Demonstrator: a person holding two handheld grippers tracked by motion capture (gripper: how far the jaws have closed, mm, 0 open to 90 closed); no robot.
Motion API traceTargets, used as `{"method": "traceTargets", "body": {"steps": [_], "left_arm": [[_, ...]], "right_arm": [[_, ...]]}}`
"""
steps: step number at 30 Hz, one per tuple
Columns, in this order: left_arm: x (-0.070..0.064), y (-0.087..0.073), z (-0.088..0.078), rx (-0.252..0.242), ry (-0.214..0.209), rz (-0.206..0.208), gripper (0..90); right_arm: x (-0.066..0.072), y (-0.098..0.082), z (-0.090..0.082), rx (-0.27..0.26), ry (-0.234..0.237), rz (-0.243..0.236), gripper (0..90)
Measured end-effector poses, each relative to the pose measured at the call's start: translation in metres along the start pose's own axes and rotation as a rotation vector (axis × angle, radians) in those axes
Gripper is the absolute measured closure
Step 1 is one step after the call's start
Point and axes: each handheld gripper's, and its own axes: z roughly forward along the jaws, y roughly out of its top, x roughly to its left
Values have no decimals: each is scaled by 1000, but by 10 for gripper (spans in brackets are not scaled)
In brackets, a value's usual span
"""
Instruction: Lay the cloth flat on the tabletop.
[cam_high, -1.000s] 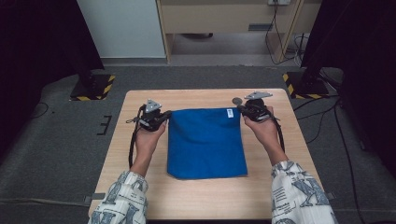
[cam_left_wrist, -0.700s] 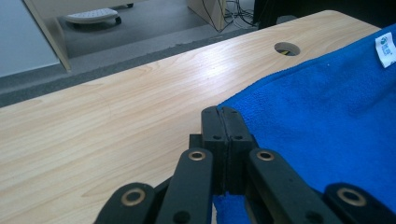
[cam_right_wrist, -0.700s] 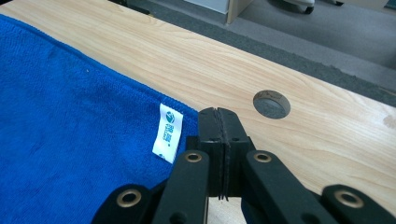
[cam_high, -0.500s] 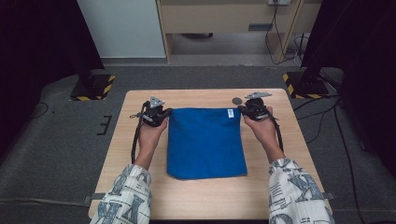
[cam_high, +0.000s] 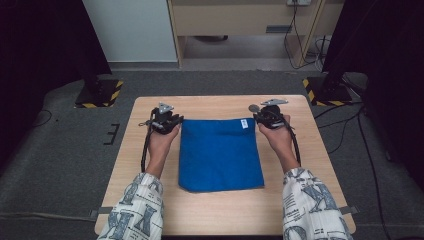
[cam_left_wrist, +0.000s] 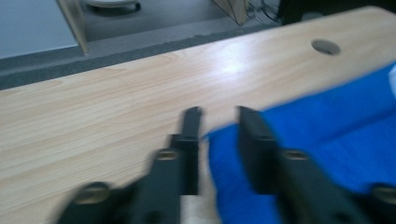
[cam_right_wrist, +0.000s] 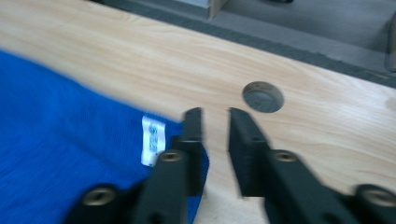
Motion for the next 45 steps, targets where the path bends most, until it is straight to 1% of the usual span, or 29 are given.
{"method": "traceTargets", "body": {"steps": [2, 3, 4, 5, 6, 8, 10, 11, 13, 14, 18, 20, 21, 24, 26, 29, 31, 34, 36, 37, 39, 41, 42, 45], "left_arm": [[1, 1, -3, -12, 12, 0, 596], [2, 1, -5, -13, 17, 6, 562], [3, 2, -7, -12, 18, 15, 543], [4, 3, -9, -15, 15, 14, 536], [4, 3, -11, -14, 11, 14, 523], [5, 3, -15, -9, 1, 8, 482], [5, 1, -19, -9, -2, 17, 459], [5, 1, -20, -13, -8, 12, 441], [5, 0, -24, 1, -11, 19, 403], [5, 0, -26, -4, -16, 11, 383], [4, 1, -33, -8, -30, 18, 327], [2, 1, -38, -4, -31, 31, 294], [1, 1, -40, -6, -42, 29, 276], [-4, 1, -46, -8, -61, 41, 235], [-7, 0, -50, -14, -62, 57, 222], [-10, -4, -53, -12, -82, 59, 185], [-12, -7, -54, -6, -93, 66, 168], [-14, -11, -55, -9, -106, 66, 150], [-14, -15, -55, -24, -99, 62, 149], [-14, -16, -56, -30, -95, 59, 149], [-14, -20, -56, -27, -105, 57, 142], [-14, -26, -57, -23, -120, 54, 136], [-14, -26, -57, -23, -120, 54, 129], [-12, -34, -56, -11, -137, 56, 120]], "right_arm": [[0, 0, 1, -9, -25, 10, 567], [1, 0, 1, -13, -32, 11, 554], [1, 1, -1, -18, -31, 6, 521], [1, 1, -2, -19, -37, 4, 477], [1, 2, -3, -19, -44, -1, 459], [1, 3, -6, -21, -39, -1, 434], [2, 3, -10, -18, -35, 5, 397], [3, 3, -11, -25, -35, 3, 386], [5, 3, -15, -27, -27, -1, 350], [5, 3, -17, -28, -26, -2, 328], [6, 2, -23, -32, 1, 19, 258], [7, 2, -26, -31, 15, 28, 222], [8, 1, -27, -33, 22, 32, 214], [11, 0, -33, -36, 38, 40, 178], [13, 0, -37, -40, 57, 40, 163], [17, -3, -40, -28, 78, 40, 139], [19, -4, -43, -32, 89, 31, 132], [22, -6, -46, -31, 110, 14, 120], [23, -8, -47, -35, 128, 13, 126], [24, -9, -47, -35, 139, 4, 125], [26, -10, -47, -30, 149, -16, 129], [29, -12, -48, -32, 159, -19, 129], [32, -12, -48, -29, 163, -25, 128], [37, -14, -48, -27, 178, -35, 126]]}}
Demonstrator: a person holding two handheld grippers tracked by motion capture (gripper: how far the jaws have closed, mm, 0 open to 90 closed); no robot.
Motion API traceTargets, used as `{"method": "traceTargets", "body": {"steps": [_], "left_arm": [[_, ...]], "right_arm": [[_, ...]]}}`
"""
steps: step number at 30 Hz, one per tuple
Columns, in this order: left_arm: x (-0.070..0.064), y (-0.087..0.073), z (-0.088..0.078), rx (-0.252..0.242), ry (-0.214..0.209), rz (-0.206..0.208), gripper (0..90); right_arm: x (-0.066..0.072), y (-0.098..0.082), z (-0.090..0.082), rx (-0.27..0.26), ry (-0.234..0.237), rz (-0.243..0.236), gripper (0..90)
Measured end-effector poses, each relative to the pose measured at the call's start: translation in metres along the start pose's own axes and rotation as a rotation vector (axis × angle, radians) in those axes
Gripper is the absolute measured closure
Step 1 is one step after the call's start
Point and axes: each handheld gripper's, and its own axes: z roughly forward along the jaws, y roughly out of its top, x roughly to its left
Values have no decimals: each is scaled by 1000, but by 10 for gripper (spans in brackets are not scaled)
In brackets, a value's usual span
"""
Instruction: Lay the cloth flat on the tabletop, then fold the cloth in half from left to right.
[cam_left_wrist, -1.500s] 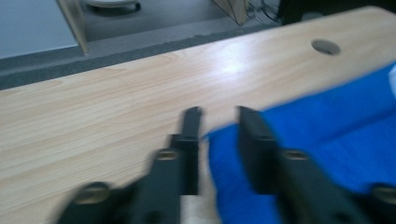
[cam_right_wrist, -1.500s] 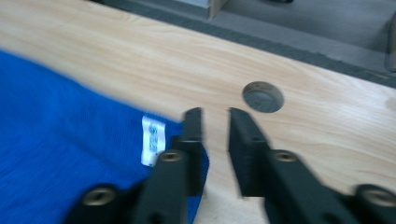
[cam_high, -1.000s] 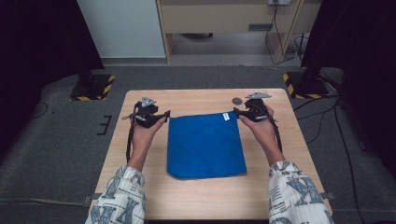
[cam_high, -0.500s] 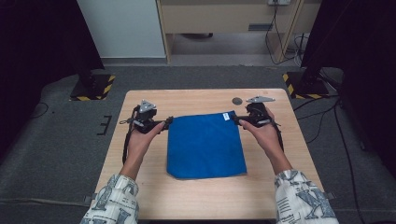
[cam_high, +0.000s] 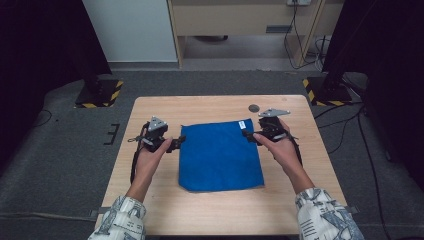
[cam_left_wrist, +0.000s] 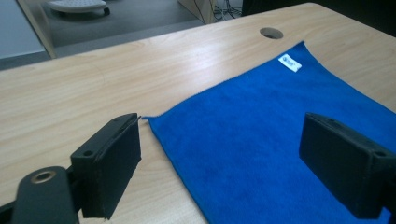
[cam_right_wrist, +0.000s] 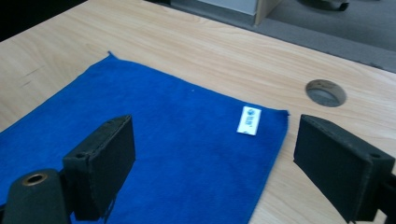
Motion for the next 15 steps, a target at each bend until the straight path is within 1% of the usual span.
{"method": "traceTargets", "body": {"steps": [2, 4, 6, 10, 11, 13, 15], "left_arm": [[2, -4, 0, 7, -12, -5, 115], [4, -8, -1, 13, -18, -7, 114], [7, -12, -3, 15, -18, -25, 115], [12, -22, -6, -9, -8, -66, 117], [14, -25, -6, -6, -8, -75, 117], [16, -28, -6, 12, -4, -66, 117], [18, -30, -8, 15, 9, -59, 117]], "right_arm": [[4, -1, 1, -1, 14, -2, 131], [10, -2, 2, 10, 32, -3, 137], [16, -4, 4, 21, 56, -13, 143], [32, -8, 8, 33, 97, -33, 163], [36, -9, 8, 33, 107, -40, 184], [45, -11, 11, 40, 126, -52, 199], [54, -13, 13, 49, 137, -72, 240]]}}
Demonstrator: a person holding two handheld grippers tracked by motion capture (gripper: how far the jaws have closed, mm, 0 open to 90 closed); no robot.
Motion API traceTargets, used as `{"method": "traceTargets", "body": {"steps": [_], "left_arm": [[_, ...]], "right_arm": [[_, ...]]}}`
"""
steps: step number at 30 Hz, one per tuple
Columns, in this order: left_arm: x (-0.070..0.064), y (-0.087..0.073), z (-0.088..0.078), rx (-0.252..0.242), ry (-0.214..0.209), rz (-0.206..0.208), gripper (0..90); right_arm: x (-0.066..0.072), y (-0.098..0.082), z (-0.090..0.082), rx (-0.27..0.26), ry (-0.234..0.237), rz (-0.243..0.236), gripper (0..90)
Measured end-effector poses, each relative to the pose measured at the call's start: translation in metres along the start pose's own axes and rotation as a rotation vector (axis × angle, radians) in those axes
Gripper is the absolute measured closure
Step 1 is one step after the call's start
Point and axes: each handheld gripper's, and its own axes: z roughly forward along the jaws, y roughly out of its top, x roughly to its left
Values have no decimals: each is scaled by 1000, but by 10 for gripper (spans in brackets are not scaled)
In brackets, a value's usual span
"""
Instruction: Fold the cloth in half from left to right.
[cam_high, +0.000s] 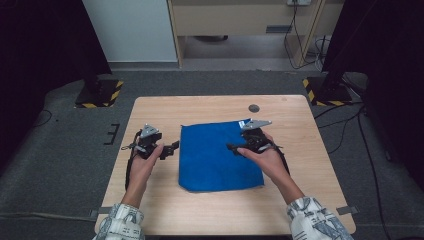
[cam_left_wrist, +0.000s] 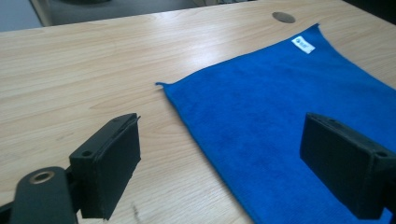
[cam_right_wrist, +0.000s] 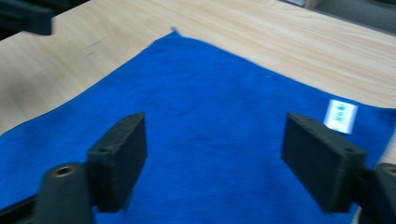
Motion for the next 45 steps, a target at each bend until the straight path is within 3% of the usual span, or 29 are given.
{"method": "traceTargets", "body": {"steps": [10, 23, 33, 39, 45], "left_arm": [[-6, -14, -2, 38, 33, 66, 116], [8, -30, -12, 49, 73, 38, 116], [16, -36, -14, 54, 96, 21, 117], [18, -37, -13, 58, 104, 21, 117], [18, -37, -13, 53, 105, 23, 118]], "right_arm": [[50, -6, 13, 21, 61, -76, 409], [104, -11, 28, 41, 174, -169, 581], [141, -22, 49, 82, 252, -234, 743], [158, -22, 57, 91, 294, -263, 821], [172, -26, 65, 111, 304, -283, 855]]}}
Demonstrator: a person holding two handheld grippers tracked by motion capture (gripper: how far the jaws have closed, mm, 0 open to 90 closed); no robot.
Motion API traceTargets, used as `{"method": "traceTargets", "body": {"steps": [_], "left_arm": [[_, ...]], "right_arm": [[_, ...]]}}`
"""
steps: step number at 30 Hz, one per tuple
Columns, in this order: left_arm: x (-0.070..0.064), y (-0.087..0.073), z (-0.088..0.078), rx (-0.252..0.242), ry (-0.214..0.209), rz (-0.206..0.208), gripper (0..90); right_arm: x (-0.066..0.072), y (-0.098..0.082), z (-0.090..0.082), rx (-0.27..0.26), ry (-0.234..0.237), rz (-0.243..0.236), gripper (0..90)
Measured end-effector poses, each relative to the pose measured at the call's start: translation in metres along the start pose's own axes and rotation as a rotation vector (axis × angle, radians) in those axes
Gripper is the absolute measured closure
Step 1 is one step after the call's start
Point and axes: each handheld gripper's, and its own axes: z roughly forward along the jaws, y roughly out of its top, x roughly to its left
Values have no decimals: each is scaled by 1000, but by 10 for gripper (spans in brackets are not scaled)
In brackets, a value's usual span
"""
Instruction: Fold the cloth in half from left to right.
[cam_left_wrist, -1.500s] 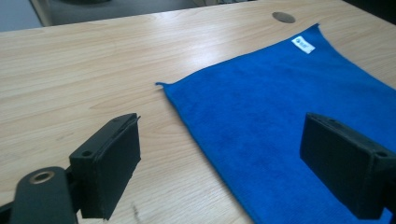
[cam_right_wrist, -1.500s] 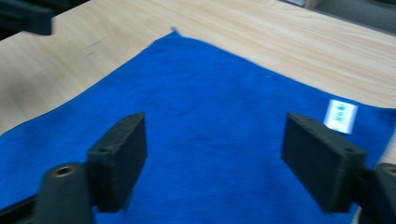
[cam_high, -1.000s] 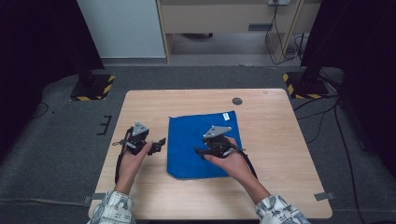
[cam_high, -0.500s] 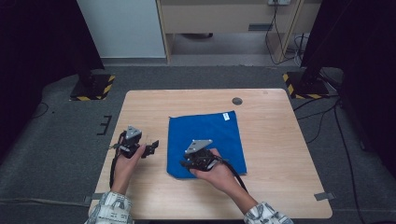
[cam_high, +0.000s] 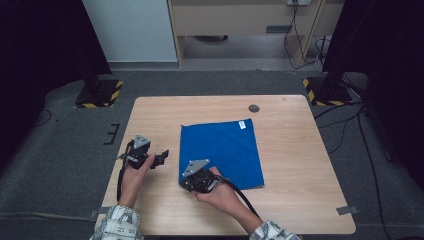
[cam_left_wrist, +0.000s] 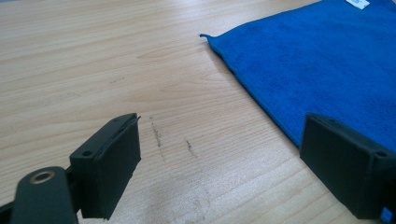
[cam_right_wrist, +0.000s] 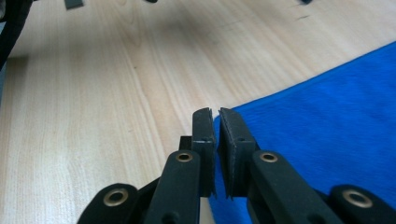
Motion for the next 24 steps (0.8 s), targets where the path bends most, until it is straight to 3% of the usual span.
{"method": "traceTargets", "body": {"steps": [10, 16, 24], "left_arm": [[1, 1, -1, -4, 2, -4, 118], [2, 1, -2, -5, 5, -9, 119], [2, 0, -1, 0, 7, -7, 119]], "right_arm": [[4, -3, 17, 51, -8, -24, 801], [-4, -4, 18, 64, -54, -16, 707], [-9, -7, 14, 63, -79, -10, 638]]}}
